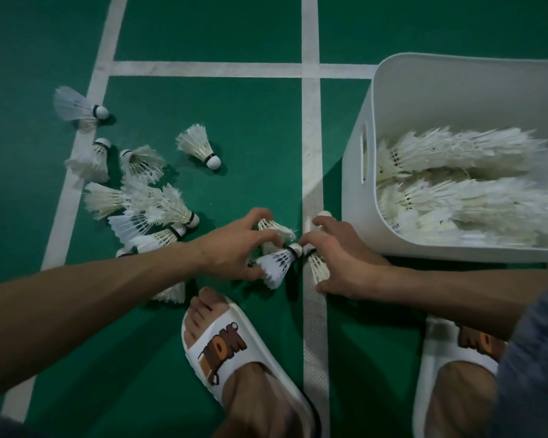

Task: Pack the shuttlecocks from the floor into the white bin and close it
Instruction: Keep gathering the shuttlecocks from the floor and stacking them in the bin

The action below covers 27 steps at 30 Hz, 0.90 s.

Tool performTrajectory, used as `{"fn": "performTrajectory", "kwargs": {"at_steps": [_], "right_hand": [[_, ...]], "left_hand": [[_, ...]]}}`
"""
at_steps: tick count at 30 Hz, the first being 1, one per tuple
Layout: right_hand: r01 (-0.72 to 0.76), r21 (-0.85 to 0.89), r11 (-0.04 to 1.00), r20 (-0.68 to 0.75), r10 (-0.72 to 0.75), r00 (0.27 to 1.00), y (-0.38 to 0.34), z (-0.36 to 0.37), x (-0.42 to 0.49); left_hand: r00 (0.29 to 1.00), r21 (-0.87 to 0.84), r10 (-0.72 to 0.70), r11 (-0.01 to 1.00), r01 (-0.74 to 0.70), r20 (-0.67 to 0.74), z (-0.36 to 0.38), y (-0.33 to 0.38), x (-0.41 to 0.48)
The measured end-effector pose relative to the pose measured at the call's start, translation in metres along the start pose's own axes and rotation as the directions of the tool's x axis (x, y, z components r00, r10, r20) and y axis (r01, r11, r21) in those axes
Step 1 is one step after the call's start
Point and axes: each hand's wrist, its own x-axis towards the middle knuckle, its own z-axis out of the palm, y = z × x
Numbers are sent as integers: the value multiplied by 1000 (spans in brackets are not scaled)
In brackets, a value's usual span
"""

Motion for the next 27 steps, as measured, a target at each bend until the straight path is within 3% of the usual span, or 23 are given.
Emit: {"fn": "performTrajectory", "kwargs": {"at_steps": [5,16,20,27], "right_hand": [[16,11,1000,-33,-15,999,3,3,2],[49,-20,999,-112,-51,992,-3,-2,4],[104,-166,981,-71,-117,991,1,6,2],[71,-222,972,51,-62,997,4,13,6]], "left_hand": [[998,82,62,995,-61,-12,0,12,5],[993,-69,69,995,-76,-95,-9,-8,-7],[995,-125,76,989,-83,-59,-8,-5,-11],[995,-173,86,980,-94,-55,-15,-1,-12]]}}
